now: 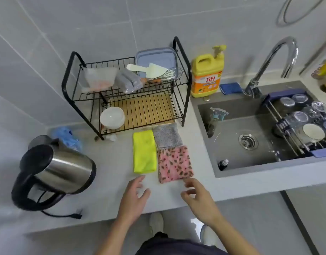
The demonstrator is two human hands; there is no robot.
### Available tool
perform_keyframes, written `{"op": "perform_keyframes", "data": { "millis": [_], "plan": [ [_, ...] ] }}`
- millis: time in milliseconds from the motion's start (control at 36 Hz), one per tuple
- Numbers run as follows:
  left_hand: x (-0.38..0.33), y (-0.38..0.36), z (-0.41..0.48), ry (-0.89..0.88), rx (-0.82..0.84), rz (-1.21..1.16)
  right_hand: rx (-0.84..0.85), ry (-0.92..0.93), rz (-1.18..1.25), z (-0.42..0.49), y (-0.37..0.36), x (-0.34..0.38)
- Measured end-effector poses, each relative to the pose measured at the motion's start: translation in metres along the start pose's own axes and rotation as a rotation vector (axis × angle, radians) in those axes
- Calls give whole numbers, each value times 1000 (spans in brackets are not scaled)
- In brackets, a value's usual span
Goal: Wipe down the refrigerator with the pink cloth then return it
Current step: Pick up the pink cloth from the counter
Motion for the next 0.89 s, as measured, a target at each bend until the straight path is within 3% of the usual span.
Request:
{"op": "perform_keyframes", "data": {
  "millis": [139,306,472,583,778,889],
  "plan": [
    [16,10,49,-337,90,275,-18,-28,-122,16,-34,9],
    [18,3,93,-652,393,655,-55,65,-393,43,-63,22],
    [23,-5,107,-636,438,802,0,166,-644,72,-85,21],
    [19,-9,104,-608,445,851,-93,158,-754,78,-98,18],
    [12,-10,106,-610,456,916,-336,343,-733,83,-98,3],
    [6,-13,105,-582,464,937,-331,261,-650,78,-87,17]
  ]
}}
Point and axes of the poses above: each hand's wrist, its own z-axis towards the middle knuckle, its own y-axis out of the back of the hand, x = y × z, the point moved 1 cm from there along z, towards the middle knuckle, and after that the axes turned 13 degrees about -x, right-handed, at the moved point
